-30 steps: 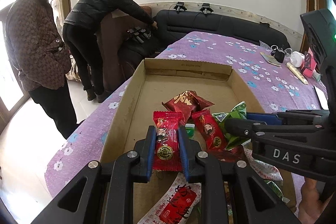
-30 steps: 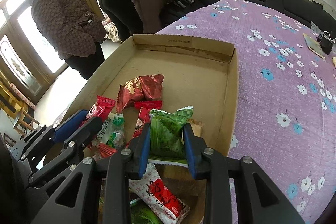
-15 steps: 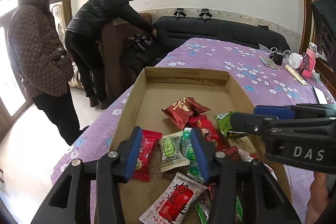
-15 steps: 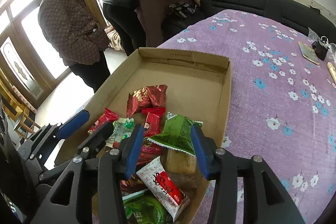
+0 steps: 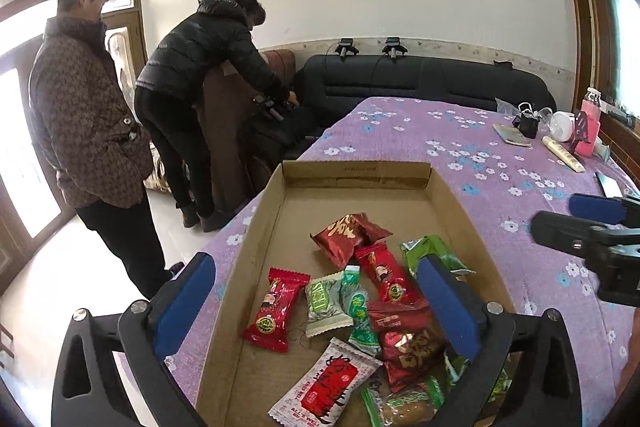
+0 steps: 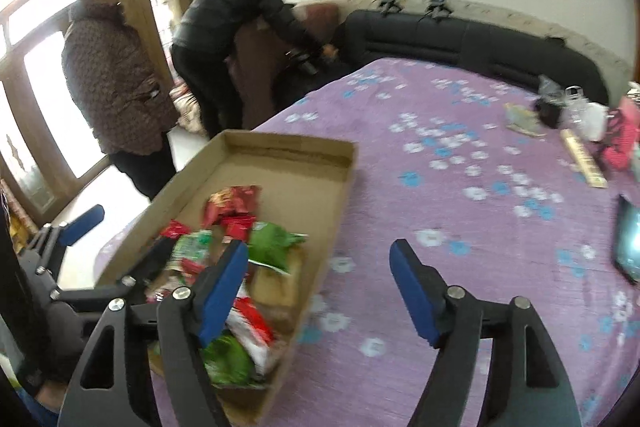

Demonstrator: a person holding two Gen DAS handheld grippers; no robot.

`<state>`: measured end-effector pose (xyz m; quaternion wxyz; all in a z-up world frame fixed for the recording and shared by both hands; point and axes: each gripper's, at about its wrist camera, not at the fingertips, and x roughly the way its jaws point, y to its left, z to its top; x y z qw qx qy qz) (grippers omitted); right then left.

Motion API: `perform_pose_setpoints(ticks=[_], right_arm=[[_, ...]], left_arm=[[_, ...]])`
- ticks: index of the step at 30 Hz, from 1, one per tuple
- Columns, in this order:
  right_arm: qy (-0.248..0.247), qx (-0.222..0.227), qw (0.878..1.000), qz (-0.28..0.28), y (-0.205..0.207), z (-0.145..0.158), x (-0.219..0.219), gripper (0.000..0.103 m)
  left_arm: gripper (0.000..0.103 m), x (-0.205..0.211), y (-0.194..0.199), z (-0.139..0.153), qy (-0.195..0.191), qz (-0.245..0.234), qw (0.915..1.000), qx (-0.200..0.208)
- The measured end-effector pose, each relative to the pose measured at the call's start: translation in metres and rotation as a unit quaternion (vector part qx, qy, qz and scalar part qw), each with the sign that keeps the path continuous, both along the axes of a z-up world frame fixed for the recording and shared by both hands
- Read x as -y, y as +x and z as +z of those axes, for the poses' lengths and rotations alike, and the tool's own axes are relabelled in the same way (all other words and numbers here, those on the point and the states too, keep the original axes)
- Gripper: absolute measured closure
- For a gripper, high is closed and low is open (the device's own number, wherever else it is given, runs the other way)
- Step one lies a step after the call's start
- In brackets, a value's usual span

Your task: Organize snacks

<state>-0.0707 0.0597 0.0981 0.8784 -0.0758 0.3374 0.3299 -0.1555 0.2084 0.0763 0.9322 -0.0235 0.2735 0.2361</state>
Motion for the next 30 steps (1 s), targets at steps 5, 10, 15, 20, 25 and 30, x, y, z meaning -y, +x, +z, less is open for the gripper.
perform_pose_setpoints(ticks=[5, 10, 15, 20, 25, 30], right_arm=[[-0.016, 0.044, 0.998, -0.036, -0.009, -0.005, 0.031, 0.021], [-0.028, 0.068, 0.996, -0.054, -0.015, -0.019, 0.046, 0.021], [-0.042, 0.081, 0.995, -0.050, -0.017, -0.030, 0.042, 0.021], [-0.061, 0.105, 0.992, -0.040, -0.024, -0.035, 0.033, 0.021], [-0.063, 0.111, 0.991, -0.035, -0.027, -0.037, 0.030, 0.021], [-0.066, 0.108, 0.991, -0.035, -0.028, -0.039, 0.030, 0.021]], left_arm=[[0.001, 0.010, 0.005, 0.004, 0.024, 0.014, 0.9995, -0.017], [0.001, 0.013, 0.008, 0.003, 0.012, 0.005, 0.9997, -0.020], [0.001, 0.023, 0.012, 0.001, 0.048, 0.024, 0.9980, -0.034], [0.001, 0.024, 0.019, -0.006, 0.056, 0.029, 0.9967, -0.050], [0.001, 0.019, 0.021, -0.011, 0.045, 0.032, 0.9968, -0.057], [0.001, 0.014, 0.021, -0.015, 0.032, 0.026, 0.9971, -0.063]])
